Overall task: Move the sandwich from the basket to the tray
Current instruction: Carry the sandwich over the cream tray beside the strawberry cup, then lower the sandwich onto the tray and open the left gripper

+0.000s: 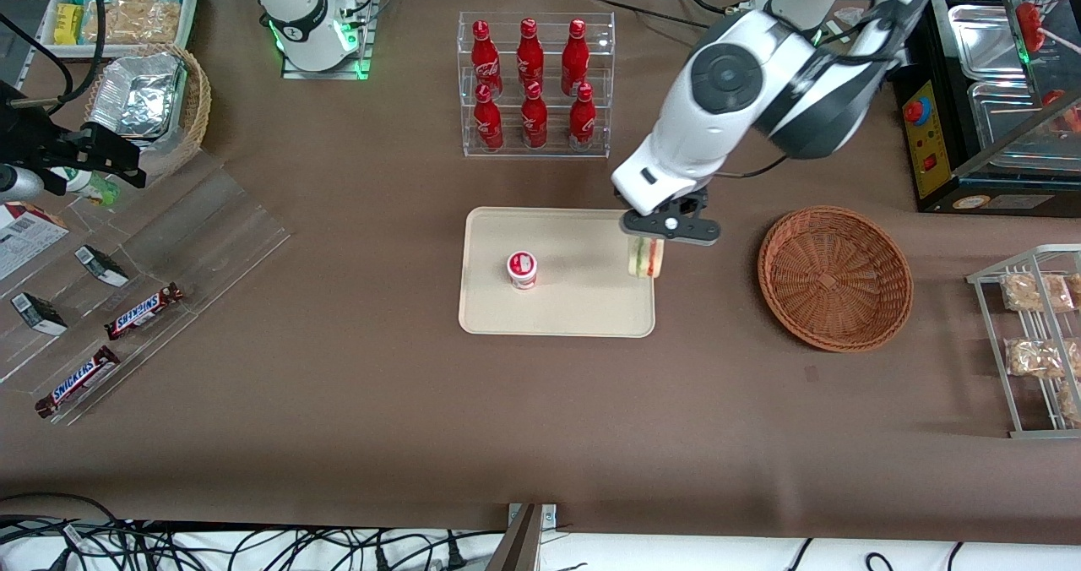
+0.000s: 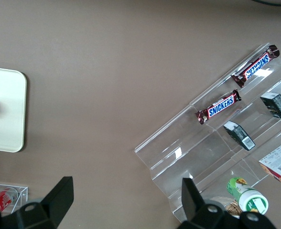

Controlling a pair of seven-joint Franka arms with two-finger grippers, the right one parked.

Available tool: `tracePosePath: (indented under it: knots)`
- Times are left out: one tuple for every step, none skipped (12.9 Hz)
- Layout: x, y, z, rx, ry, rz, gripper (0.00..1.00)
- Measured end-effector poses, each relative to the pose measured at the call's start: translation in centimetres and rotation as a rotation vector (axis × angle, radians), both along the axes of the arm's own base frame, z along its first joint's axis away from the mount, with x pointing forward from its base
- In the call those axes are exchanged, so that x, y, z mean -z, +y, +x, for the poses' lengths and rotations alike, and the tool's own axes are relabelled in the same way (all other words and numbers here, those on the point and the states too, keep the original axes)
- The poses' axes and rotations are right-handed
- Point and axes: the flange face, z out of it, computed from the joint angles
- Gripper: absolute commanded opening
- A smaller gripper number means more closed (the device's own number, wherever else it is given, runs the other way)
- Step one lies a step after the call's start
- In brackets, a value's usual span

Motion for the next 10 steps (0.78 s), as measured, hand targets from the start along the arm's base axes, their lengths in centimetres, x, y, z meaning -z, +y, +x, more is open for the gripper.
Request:
tracePosePath:
  knots:
    - [2.2,-0.9,-0.1,-0.005,0.000,0.015,0.00]
    - [4.3,-1.6,0.0,-0.005,0.001,0.021,0.00]
    - [6.2,-2.2,0.0,-0.002,0.000,0.025,0.00]
    - [8.1,-2.6,0.0,-0.005,-0.004,0.040,0.00]
    - [9.9,-3.0,-0.1,-0.010,-0.011,0.058,0.00]
    - [11.5,-3.3,-0.3,-0.014,-0.016,0.074,0.00]
    - [13.0,-3.6,-0.5,-0.014,-0.016,0.086,0.00]
    - [14.2,-3.9,-0.7,-0.013,-0.010,0.092,0.00]
    - [15.0,-4.0,-0.9,-0.011,-0.002,0.093,0.00]
    - [15.5,-4.2,-1.0,-0.007,0.004,0.091,0.00]
